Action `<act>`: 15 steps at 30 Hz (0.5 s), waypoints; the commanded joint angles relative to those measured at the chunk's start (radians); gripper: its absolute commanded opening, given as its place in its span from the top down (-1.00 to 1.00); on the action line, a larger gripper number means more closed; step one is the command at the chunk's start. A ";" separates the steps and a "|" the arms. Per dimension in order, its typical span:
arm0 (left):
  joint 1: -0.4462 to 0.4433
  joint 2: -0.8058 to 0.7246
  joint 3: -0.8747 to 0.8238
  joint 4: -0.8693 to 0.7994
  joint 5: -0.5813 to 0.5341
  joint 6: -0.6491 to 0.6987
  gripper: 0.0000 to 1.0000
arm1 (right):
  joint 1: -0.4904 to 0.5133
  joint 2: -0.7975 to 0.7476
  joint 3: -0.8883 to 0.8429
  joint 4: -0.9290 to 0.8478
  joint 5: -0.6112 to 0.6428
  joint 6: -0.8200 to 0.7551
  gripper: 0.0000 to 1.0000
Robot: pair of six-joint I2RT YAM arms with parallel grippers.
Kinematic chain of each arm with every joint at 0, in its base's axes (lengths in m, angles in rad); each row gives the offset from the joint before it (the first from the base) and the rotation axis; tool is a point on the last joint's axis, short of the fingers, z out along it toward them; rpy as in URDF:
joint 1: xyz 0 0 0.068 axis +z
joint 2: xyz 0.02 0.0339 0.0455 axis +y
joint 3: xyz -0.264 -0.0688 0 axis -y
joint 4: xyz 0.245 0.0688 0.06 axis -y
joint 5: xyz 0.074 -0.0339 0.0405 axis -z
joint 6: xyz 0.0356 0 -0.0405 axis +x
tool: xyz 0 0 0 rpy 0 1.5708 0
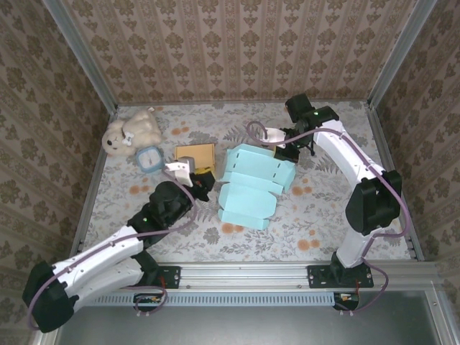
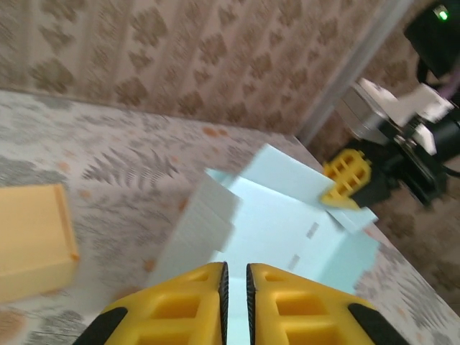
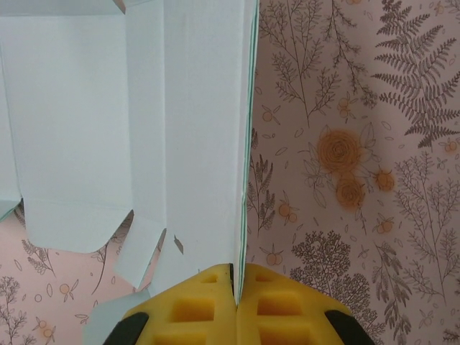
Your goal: Fold the paper box
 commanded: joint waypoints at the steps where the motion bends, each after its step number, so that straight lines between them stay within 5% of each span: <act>1: -0.028 0.074 0.072 -0.027 0.065 -0.057 0.72 | -0.002 -0.049 -0.027 0.021 0.009 0.016 1.00; 9: -0.078 0.392 0.204 0.122 0.158 -0.036 0.81 | -0.002 -0.063 -0.069 0.043 -0.007 0.014 1.00; 15: 0.013 0.553 0.263 0.175 0.119 -0.050 0.87 | -0.002 -0.070 -0.095 0.049 -0.027 -0.006 1.00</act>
